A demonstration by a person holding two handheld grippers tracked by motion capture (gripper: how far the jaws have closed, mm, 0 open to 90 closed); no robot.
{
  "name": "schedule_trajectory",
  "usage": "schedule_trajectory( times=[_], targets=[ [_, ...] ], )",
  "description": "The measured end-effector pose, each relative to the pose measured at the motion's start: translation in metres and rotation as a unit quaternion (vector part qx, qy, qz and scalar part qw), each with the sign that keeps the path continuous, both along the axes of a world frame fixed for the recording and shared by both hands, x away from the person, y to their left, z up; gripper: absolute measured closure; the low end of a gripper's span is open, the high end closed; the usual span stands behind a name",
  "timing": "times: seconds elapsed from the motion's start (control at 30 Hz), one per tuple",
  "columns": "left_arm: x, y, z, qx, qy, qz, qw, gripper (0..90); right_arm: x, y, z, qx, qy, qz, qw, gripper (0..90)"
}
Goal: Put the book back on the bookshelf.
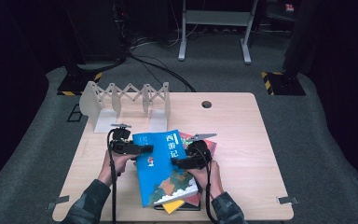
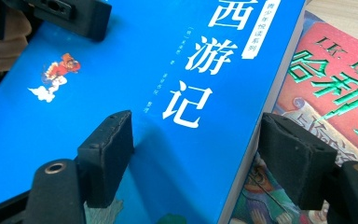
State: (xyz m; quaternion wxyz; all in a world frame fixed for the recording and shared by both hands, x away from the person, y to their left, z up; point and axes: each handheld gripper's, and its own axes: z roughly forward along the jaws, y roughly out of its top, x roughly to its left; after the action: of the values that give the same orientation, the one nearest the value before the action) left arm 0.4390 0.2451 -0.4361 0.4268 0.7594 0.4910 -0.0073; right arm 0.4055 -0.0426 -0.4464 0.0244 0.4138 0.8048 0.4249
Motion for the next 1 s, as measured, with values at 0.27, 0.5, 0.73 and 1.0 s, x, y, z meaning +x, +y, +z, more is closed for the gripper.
schedule_trajectory(
  times=[0.27,0.5,0.73,1.0],
  targets=[
    [-0.003,-0.014,0.016,0.058,-0.025,0.002,0.998,15.9,0.0,-0.001,0.0,0.005,0.004,-0.003,1.0,26.0],
    [-0.003,-0.012,0.015,0.061,-0.02,0.001,0.9979,18.9,0.001,-0.002,0.0,0.004,0.002,0.001,1.0,25.3],
    [-0.001,-0.013,0.011,0.068,-0.018,0.005,0.9975,21.1,-0.003,-0.008,0.006,-0.043,0.001,-0.005,0.9991,11.2],
    [0.003,-0.019,0.015,0.083,-0.013,0.006,0.9964,19.3,0.003,-0.001,-0.002,-0.007,0.033,0.017,0.9993,13.8]
  ],
)
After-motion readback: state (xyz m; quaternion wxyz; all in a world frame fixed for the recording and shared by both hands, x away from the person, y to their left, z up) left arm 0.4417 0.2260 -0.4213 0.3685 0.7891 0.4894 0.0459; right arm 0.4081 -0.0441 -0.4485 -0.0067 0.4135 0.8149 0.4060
